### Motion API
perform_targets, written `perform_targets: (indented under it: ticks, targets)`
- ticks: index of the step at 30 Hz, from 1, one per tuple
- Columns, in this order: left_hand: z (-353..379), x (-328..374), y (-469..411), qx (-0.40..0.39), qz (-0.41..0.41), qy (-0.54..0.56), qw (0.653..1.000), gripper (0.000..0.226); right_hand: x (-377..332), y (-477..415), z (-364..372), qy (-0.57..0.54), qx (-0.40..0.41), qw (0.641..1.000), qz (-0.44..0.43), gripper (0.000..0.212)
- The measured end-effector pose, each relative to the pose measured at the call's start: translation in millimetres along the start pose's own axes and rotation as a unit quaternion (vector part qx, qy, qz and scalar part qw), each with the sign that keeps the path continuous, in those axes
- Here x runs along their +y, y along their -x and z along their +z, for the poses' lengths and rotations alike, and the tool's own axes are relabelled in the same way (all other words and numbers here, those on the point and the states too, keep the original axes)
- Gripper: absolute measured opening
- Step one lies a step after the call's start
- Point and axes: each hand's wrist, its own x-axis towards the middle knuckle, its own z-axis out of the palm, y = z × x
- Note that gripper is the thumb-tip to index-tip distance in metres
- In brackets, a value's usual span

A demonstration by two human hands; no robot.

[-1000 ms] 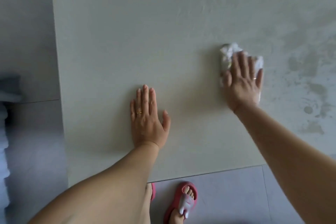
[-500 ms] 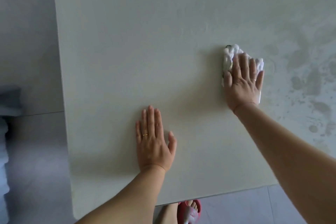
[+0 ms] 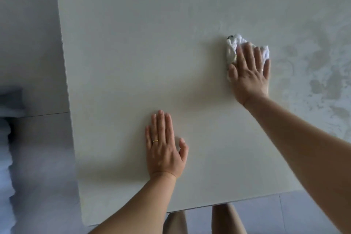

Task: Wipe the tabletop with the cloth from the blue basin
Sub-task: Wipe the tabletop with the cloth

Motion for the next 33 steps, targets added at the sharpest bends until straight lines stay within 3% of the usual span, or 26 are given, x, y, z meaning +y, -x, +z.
perform_targets:
  ticks: [2,3,5,7,9,11,13,15,16,18,20,22,24,26,29,31,33]
  targets:
    - [0.0,0.5,-0.2,-0.004,0.001,-0.001,1.000,0.071,-33.7,18.3,14.7,0.000,0.012,0.998,0.056,0.060]
    - [-0.5,1.1,-0.9,-0.005,-0.002,-0.001,1.000,0.071,-51.8,33.7,22.2,0.006,0.009,1.000,0.011,0.061]
    - [-1.6,2.5,-0.9,-0.007,-0.010,-0.007,1.000,0.070,-73.7,67.1,33.5,0.041,-0.025,0.985,-0.167,0.061]
    - [-2.9,3.0,0.0,-0.012,-0.009,-0.008,1.000,0.070,-64.8,73.4,27.6,0.090,-0.066,0.935,-0.337,0.060]
    - [-4.1,2.2,0.3,-0.008,-0.006,-0.003,1.000,0.070,-37.6,42.8,11.8,0.100,-0.080,0.900,-0.417,0.060]
    - [-4.1,1.4,1.1,-0.001,-0.006,0.005,1.000,0.069,-7.3,2.5,-3.0,0.089,-0.053,0.936,-0.336,0.060]
    - [-5.4,2.9,0.3,0.005,-0.011,0.023,1.000,0.069,10.3,-27.9,-14.0,0.037,-0.018,0.991,-0.130,0.059]
    - [-8.8,8.5,-7.5,0.013,-0.022,0.039,0.999,0.069,-12.0,-30.1,-9.1,0.004,-0.004,1.000,0.018,0.060]
    - [-11.7,12.5,-15.6,0.018,-0.025,0.046,0.998,0.070,-31.5,-21.2,-1.8,0.003,-0.006,1.000,0.025,0.062]
    - [-19.7,19.6,-41.0,0.032,-0.022,0.056,0.998,0.069,-65.7,4.8,13.4,0.019,-0.020,0.994,-0.109,0.063]
    - [-29.0,22.5,-75.4,0.047,-0.017,0.056,0.997,0.068,-67.8,16.2,14.8,0.079,-0.058,0.945,-0.312,0.062]
    - [-36.8,20.3,-111.9,0.062,-0.009,0.048,0.997,0.068,-44.7,-18.8,-0.4,0.097,-0.069,0.901,-0.418,0.061]
    - [-41.7,16.4,-146.8,0.068,0.010,0.025,0.997,0.067,-19.8,-61.0,-10.9,0.077,-0.049,0.928,-0.362,0.060]
    - [-41.3,13.4,-176.7,0.061,0.025,0.004,0.998,0.066,-5.0,-92.5,-20.0,0.041,-0.022,0.977,-0.207,0.058]
    - [-31.2,12.3,-201.8,0.040,-0.006,0.008,0.999,0.065,-33.1,-95.9,-13.8,0.019,0.008,0.999,-0.039,0.059]
    - [-25.3,13.7,-203.4,0.041,-0.026,0.000,0.999,0.065,-65.9,-75.9,-2.8,0.009,0.004,0.998,-0.067,0.060]
    - [-24.0,15.0,-201.6,0.051,-0.026,-0.008,0.998,0.066,-88.1,-50.2,10.3,0.033,-0.018,0.978,-0.206,0.059]
